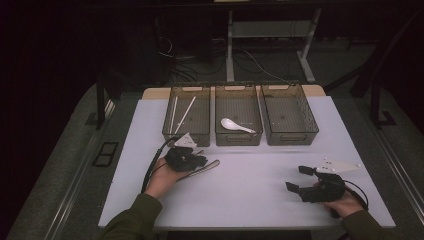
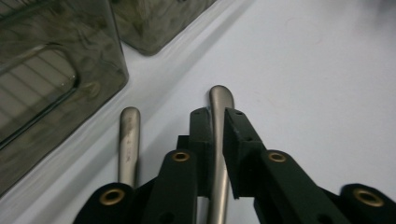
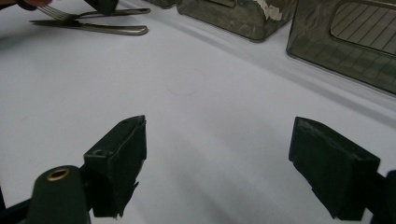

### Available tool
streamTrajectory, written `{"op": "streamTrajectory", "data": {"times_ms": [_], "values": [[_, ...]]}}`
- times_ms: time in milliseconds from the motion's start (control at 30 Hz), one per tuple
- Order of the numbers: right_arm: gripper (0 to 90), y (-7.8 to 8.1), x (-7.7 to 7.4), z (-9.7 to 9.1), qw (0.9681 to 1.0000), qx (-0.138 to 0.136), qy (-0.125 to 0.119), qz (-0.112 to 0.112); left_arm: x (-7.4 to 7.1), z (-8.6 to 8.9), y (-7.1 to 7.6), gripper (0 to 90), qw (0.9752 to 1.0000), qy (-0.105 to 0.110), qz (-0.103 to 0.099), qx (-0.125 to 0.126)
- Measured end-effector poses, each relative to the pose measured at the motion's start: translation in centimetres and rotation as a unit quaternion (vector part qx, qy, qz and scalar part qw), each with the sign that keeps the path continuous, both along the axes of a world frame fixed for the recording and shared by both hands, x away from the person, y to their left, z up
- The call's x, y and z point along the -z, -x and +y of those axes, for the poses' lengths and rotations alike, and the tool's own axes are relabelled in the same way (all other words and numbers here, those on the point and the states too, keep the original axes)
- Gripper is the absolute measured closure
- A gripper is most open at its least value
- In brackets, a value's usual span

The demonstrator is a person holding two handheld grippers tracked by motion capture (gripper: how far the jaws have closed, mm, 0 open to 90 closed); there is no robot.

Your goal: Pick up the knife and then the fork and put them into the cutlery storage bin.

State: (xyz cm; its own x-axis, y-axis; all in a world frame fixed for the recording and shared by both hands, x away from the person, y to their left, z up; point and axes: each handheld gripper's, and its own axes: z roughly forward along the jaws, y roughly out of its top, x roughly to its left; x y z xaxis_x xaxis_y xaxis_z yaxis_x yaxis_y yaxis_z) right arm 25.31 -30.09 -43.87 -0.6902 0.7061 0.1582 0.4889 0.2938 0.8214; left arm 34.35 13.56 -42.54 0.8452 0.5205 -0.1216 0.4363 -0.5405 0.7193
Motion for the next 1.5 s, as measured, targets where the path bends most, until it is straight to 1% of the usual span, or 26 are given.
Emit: {"op": "streamTrajectory", "data": {"times_ms": [33, 67, 167, 267, 300, 333, 467, 533, 600, 700, 767, 800, 967, 1033, 1067, 1100, 1133, 1200, 1300, 1333, 1367, 1400, 1467, 1500], "values": [[18.8, 0.0, 0.0, 0.0, 1.0000, 0.000, 0.000, 0.000, -0.2, 0.4, 0.2, 77.4, 1.0000, 0.003, -0.002, 0.001], [18.8, 0.0, 0.0, 0.0, 1.0000, 0.000, 0.000, 0.000, -0.3, 0.8, 0.6, 74.8, 1.0000, 0.006, -0.001, -0.002], [18.8, 0.0, 0.0, 0.0, 1.0000, -0.001, 0.001, 0.000, -0.3, 1.7, 1.3, 70.9, 1.0000, 0.007, 0.003, -0.001], [18.8, 0.0, 0.0, 0.0, 1.0000, -0.001, 0.001, -0.001, 0.0, 2.1, 1.9, 70.6, 0.9999, -0.003, 0.012, -0.002], [18.8, 0.0, 0.0, 0.0, 1.0000, -0.001, 0.001, -0.001, 0.1, 2.1, 2.1, 70.4, 0.9998, -0.013, 0.014, -0.003], [18.8, 0.0, 0.0, 0.0, 1.0000, -0.001, 0.001, -0.001, 0.2, 2.2, 2.2, 70.0, 0.9997, -0.018, 0.014, -0.005], [18.8, 0.0, 0.0, 0.0, 1.0000, -0.001, 0.001, -0.001, 0.6, 2.2, 2.2, 69.5, 0.9993, -0.035, 0.011, -0.008], [18.8, 0.0, 0.0, 0.0, 1.0000, -0.002, 0.001, -0.001, 0.8, 2.1, 2.0, 69.6, 0.9992, -0.036, 0.014, -0.008], [18.8, 0.0, 0.0, 0.1, 1.0000, -0.003, 0.002, -0.001, 1.0, 2.0, 2.0, 70.4, 0.9989, -0.043, 0.018, -0.009], [18.8, 0.0, 0.0, 0.1, 1.0000, -0.003, 0.001, -0.001, 1.3, 1.9, 1.9, 72.2, 0.9986, -0.050, 0.018, -0.007], [18.8, 0.0, 0.0, 0.1, 1.0000, -0.003, 0.001, 0.000, 1.4, 2.0, 1.8, 73.2, 0.9980, -0.061, 0.016, 0.000], [18.9, 0.0, 0.0, 0.1, 1.0000, -0.003, 0.001, -0.001, 1.5, 2.0, 1.9, 73.4, 0.9982, -0.058, 0.015, -0.001], [18.8, 0.0, 0.0, 0.1, 1.0000, -0.004, 0.001, 0.000, 1.5, 1.7, 2.1, 75.2, 0.9976, -0.069, 0.006, 0.000], [18.8, 0.0, 0.0, 0.2, 1.0000, -0.005, 0.002, 0.000, 1.5, 1.8, 2.0, 76.3, 0.9979, -0.064, 0.011, 0.002], [18.8, 0.1, 0.0, 0.2, 1.0000, -0.006, 0.002, 0.000, 1.6, 1.9, 1.9, 77.1, 0.9980, -0.062, 0.009, 0.004], [18.8, 0.1, 0.0, 0.2, 1.0000, -0.007, 0.002, -0.001, 1.6, 1.8, 1.9, 78.5, 0.9981, -0.061, 0.012, 0.001], [18.8, 0.0, 0.0, 0.2, 1.0000, -0.008, 0.002, -0.001, 1.6, 1.9, 1.7, 78.7, 0.9980, -0.062, 0.012, 0.004], [18.9, 0.0, 0.0, 0.2, 1.0000, -0.008, 0.002, 0.000, 1.6, 1.9, 1.8, 78.8, 0.9982, -0.058, 0.015, -0.001], [18.8, 0.0, 0.0, 0.2, 1.0000, -0.008, 0.002, -0.001, 1.4, 1.8, 1.8, 78.9, 0.9976, -0.068, 0.013, 0.000], [18.8, 0.0, 0.0, 0.2, 1.0000, -0.008, 0.002, -0.001, 1.4, 1.8, 1.8, 79.0, 0.9976, -0.067, 0.014, -0.003], [18.8, 0.0, 0.0, 0.2, 1.0000, -0.008, 0.002, -0.001, 1.4, 1.7, 1.8, 79.0, 0.9978, -0.065, 0.015, -0.003], [18.8, 0.0, 0.0, 0.2, 1.0000, -0.008, 0.002, -0.001, 1.4, 1.7, 1.9, 79.0, 0.9982, -0.057, 0.018, -0.005], [18.8, 0.1, -0.1, 0.2, 1.0000, -0.009, 0.001, -0.001, 1.2, 1.5, 2.0, 79.0, 0.9981, -0.057, 0.023, 0.011], [18.9, 0.0, -0.1, 0.2, 0.9999, -0.010, 0.001, 0.000, 1.2, 1.3, 2.1, 79.0, 0.9981, -0.055, 0.024, 0.011]]}}
